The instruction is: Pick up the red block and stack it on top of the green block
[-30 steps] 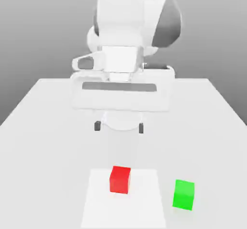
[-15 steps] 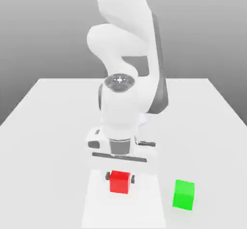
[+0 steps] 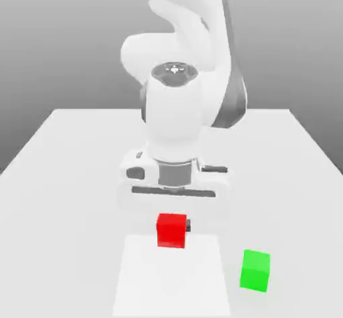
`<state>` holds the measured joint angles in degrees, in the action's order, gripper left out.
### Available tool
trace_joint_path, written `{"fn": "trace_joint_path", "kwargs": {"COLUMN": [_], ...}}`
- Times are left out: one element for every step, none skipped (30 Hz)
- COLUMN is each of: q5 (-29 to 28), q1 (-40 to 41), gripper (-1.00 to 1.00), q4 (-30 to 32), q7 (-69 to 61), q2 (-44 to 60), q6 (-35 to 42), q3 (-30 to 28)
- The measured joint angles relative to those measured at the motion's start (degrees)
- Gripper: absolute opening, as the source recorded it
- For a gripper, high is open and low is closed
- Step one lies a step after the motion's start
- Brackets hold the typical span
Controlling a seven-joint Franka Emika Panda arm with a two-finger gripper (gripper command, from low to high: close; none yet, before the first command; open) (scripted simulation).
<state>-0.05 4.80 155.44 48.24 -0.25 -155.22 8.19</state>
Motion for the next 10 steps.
{"fn": "trace_joint_path", "kwargs": {"q5": [-0.04, -0.32, -0.97, -2.25, -4.65, -7.25, -8.75, -8.76, -8.76, -8.75], "q1": [-0.01, 0.55, -0.54, -3.51, -5.82, -7.73, -8.84, -8.84, -8.84, -8.84], "gripper": [-1.0, -1.0, -1.0, -1.0, -1.0, -1.0, 1.0, 1.0, 1.0, 1.0], "q4": [-0.73, -1.48, -2.24, -3.18, -4.65, -5.87, -6.49, -6.49, -6.49, -6.49], "q7": [-0.82, -1.39, -1.63, -1.46, -0.7, 0.46, 1.18, 1.18, 1.18, 1.18], "q2": [0.13, 0.74, 1.82, 3.57, 6.66, 9.96, 11.89, 11.89, 11.89, 11.89], "q6": [0.6, 0.75, 0.47, -0.25, -1.69, -3.6, -4.8, -4.8, -4.8, -4.8], "q3": [1.17, 3.08, 4.77, 6.23, 6.89, 6.64, 6.33, 6.33, 6.33, 6.33]}}
